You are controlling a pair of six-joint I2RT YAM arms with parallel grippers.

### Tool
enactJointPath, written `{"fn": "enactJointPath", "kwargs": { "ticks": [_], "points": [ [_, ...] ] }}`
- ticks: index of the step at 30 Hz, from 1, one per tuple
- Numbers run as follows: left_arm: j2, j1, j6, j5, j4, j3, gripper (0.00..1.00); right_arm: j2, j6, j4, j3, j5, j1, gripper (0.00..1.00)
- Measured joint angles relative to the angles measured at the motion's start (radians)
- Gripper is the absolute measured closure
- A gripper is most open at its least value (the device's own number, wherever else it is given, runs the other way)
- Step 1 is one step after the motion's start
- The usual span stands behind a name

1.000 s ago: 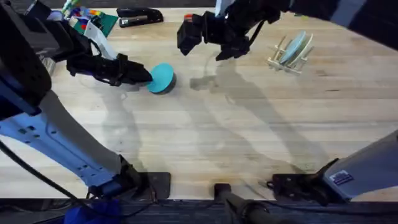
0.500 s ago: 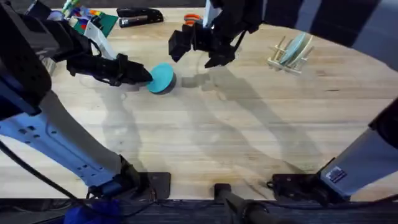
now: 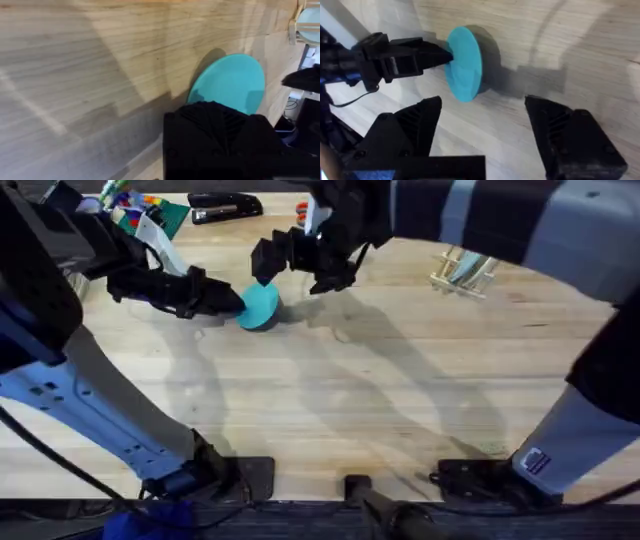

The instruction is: Pick up the plates from the table one by one and place each into a slot on the dish rack.

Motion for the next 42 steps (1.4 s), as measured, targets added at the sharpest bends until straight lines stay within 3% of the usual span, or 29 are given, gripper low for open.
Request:
{"fn": "enactJointPath", "kwargs": {
  "ticks": [20, 42],
  "points": [
    [0.000, 0.000, 0.000, 0.000, 0.000, 0.000, 0.959, 0.117, 0.123, 0.174, 0.000, -0.049, 0.021, 0.007],
    [0.000, 0.000, 0.000, -0.001, 0.000, 0.000, 0.959, 0.176, 0.180, 0.226, 0.003, -0.079, 0.022, 0.034]
  ]
}}
